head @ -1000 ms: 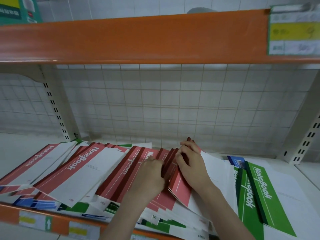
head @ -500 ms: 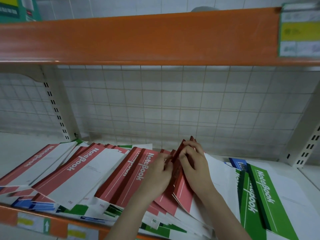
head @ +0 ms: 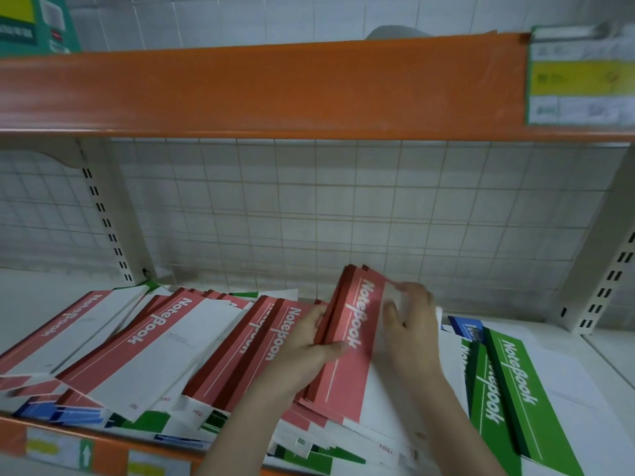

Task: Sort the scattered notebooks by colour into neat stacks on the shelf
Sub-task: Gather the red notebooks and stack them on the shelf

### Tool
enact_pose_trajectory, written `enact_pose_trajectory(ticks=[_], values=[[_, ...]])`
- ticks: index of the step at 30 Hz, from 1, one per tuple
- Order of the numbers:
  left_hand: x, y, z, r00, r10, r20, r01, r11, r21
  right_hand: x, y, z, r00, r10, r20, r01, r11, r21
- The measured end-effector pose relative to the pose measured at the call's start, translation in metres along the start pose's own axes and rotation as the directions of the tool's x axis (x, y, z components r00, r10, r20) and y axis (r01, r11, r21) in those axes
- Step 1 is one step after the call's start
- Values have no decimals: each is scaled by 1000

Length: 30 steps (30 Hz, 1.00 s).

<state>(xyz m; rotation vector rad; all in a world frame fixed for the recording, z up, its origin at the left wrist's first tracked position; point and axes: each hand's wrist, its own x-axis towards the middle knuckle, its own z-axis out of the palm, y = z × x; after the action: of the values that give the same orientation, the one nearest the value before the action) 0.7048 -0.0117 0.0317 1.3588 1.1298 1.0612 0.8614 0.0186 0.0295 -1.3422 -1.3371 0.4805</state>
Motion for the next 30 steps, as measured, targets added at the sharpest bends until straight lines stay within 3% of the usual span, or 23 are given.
enact_pose_trajectory(ticks=[2,3,5,7,8,11,15,20,26,30], values=[[-1,4,-5,990,103,-91,-110,992,-66,4,-3,-9,998,13,-62,-21,992,-128],[0,6,-8,977,160,-139,-174,980,-95,5,-6,-12,997,48,-58,-54,992,-111],[-1,10,-15,948,249,-197,-282,946,-159,9,-14,-17,977,208,57,-213,972,97],[-3,15,-19,922,331,-202,-366,916,-167,7,-26,-19,905,340,257,-417,830,370],[-4,18,-21,907,375,-189,-403,904,-140,7,-28,-17,892,345,293,-447,773,451],[-5,24,-26,882,449,-143,-462,884,-69,0,-37,-11,965,159,210,-249,812,528],[-6,31,-22,859,445,-254,-465,885,-25,-10,-43,-5,994,10,105,-68,826,560],[-7,23,-7,870,359,-339,-416,903,-110,-24,-36,6,999,3,47,-29,823,568],[-5,13,-7,879,297,-373,-350,933,-82,-31,-26,13,997,47,58,-69,867,494],[-2,16,-7,845,342,-410,-390,920,-35,-28,-28,9,998,-54,38,35,922,386]])
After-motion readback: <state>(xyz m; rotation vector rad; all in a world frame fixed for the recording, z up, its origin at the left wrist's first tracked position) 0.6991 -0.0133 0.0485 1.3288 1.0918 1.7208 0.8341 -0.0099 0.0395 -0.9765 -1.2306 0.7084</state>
